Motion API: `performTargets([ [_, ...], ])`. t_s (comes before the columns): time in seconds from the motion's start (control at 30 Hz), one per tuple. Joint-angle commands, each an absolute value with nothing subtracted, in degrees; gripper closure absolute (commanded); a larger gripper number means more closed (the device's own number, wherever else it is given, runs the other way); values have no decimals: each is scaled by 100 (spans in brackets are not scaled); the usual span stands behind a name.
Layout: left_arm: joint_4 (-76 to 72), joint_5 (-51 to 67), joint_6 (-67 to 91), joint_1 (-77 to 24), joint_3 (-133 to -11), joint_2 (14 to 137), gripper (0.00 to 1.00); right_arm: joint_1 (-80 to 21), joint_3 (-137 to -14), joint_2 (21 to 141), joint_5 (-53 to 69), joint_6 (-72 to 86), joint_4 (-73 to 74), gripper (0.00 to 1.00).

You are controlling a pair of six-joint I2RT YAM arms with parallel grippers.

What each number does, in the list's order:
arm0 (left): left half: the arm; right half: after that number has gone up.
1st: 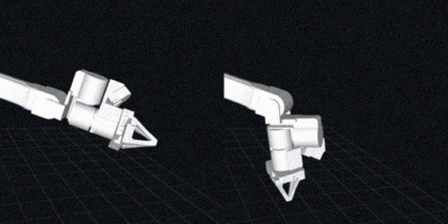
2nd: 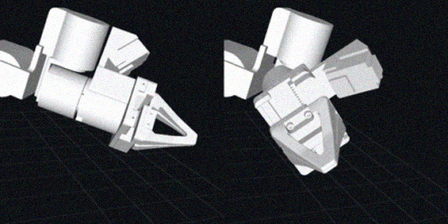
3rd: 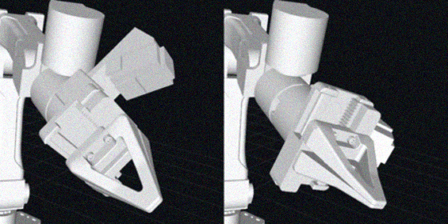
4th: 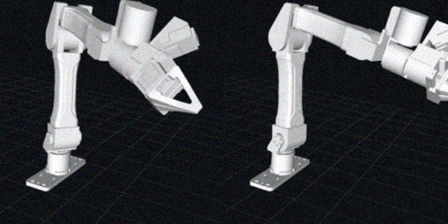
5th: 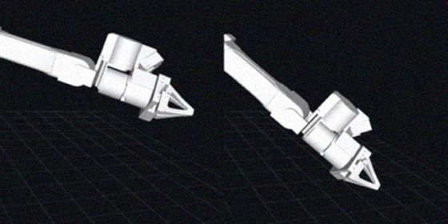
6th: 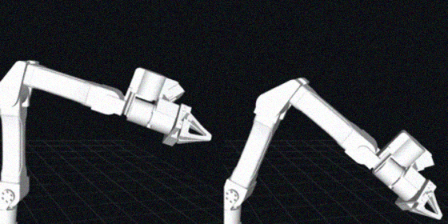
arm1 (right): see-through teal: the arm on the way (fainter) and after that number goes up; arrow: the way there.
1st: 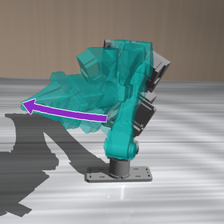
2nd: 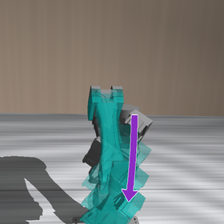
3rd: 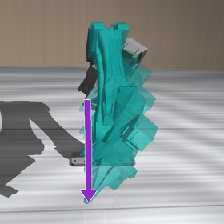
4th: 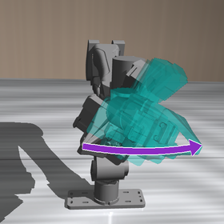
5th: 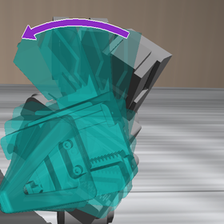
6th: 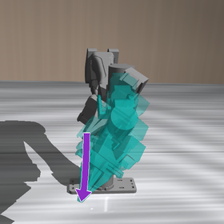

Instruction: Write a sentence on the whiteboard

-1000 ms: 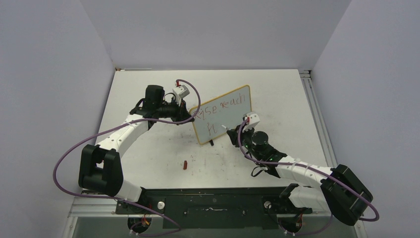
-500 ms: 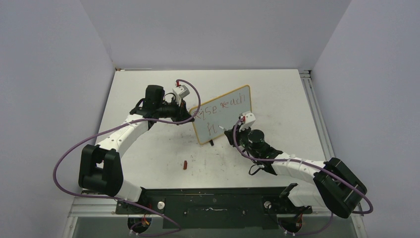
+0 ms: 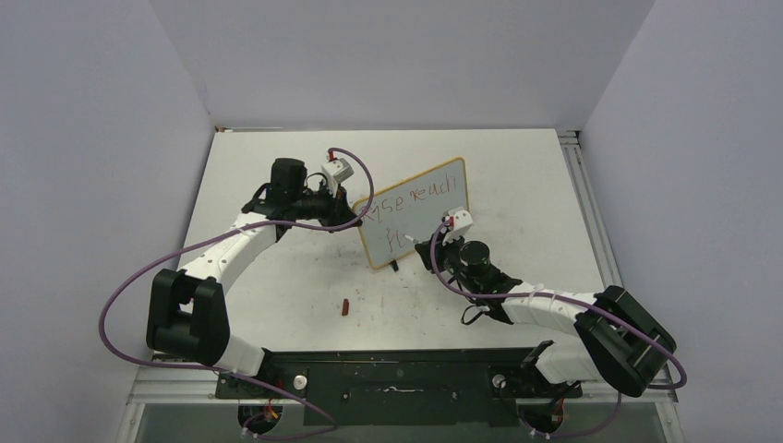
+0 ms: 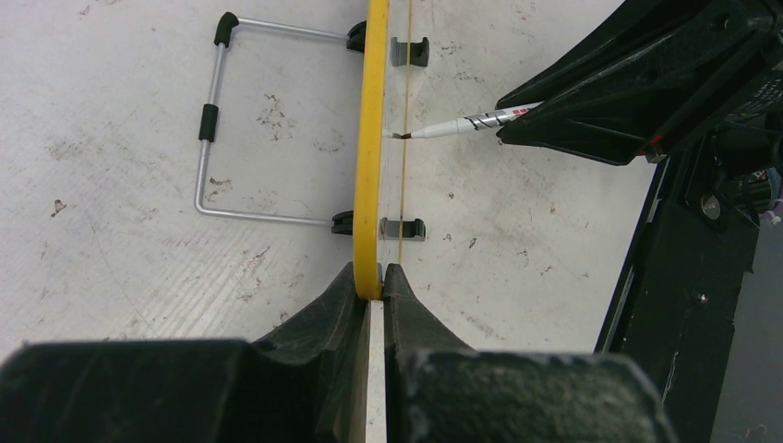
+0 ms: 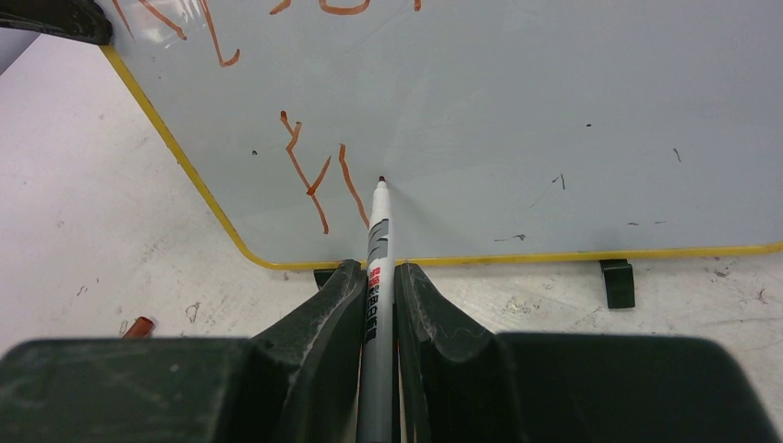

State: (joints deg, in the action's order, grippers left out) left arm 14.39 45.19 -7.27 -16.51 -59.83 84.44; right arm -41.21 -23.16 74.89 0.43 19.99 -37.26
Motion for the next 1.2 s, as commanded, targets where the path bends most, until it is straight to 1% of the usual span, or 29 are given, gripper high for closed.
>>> performTargets([
  [0.0, 1582, 4543, -914, -1716, -6098, 8376, 100, -4088, -2424, 7566, 18, 1998, -4144, 95],
  [0.23, 1578, 4550, -914, -1714, -6100, 8376, 100, -4113, -2088, 7645, -57, 2186, -4234, 95],
  [0.47, 1581, 4553, -914, -1716, -6091, 8363, 100, -4113, -2094, 7683, -156, 2178, -4239, 95],
  [0.83, 1582, 4550, -914, -1714, -6101, 8365, 100, -4165, -2329, 6852, -172, 2102, -3820, 95],
  [1.17, 1582, 4553, -914, -1714, -6097, 8371, 100, -4164, -2640, 7184, -99, 1962, -3966, 95],
])
